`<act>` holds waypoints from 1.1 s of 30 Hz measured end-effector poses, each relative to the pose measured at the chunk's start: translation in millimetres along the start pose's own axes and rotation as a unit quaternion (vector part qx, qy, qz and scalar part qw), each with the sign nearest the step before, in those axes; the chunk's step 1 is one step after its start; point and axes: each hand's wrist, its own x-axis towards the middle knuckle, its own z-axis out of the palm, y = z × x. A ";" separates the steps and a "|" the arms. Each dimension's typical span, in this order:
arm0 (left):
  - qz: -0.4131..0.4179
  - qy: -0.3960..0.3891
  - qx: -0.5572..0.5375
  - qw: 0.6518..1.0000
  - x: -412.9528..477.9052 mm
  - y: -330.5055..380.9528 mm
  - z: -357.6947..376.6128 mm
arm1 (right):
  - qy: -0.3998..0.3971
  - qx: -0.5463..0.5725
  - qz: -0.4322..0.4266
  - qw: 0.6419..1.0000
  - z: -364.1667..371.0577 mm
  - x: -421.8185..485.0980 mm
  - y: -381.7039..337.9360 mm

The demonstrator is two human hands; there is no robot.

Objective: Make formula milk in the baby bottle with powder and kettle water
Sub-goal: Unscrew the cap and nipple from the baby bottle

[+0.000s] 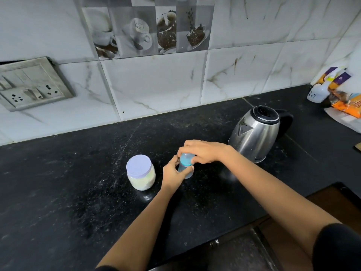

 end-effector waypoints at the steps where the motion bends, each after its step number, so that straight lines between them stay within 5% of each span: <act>1: -0.001 -0.004 0.004 1.000 0.8 -0.4 -0.8 | 0.007 0.007 -0.024 1.000 -4.6 -1.5 1.9; 6: -0.010 -0.015 -0.004 1.000 -0.6 0.9 -2.7 | 0.146 0.114 -0.031 0.982 -43.5 -23.3 12.2; 10: -0.014 -0.008 -0.013 1.000 -3.5 3.1 -1.3 | 0.310 0.311 0.072 0.896 -16.0 -43.9 29.9; 12: -0.017 -0.004 -0.009 1.000 -3.7 2.5 -0.4 | 0.313 0.400 0.125 0.853 20.7 -49.2 39.5; 17: -0.023 0.013 0.000 1.000 -5.9 5.3 3.3 | 0.302 0.463 0.173 0.815 98.7 -52.2 55.5; 28: -0.029 0.051 0.004 0.998 -10.6 9.3 12.0 | 0.292 0.362 0.165 0.870 137.9 -45.1 73.2; 33: -0.020 0.062 0.017 0.998 -10.7 10.6 14.3 | 0.428 0.325 0.113 0.836 102.5 -33.5 53.6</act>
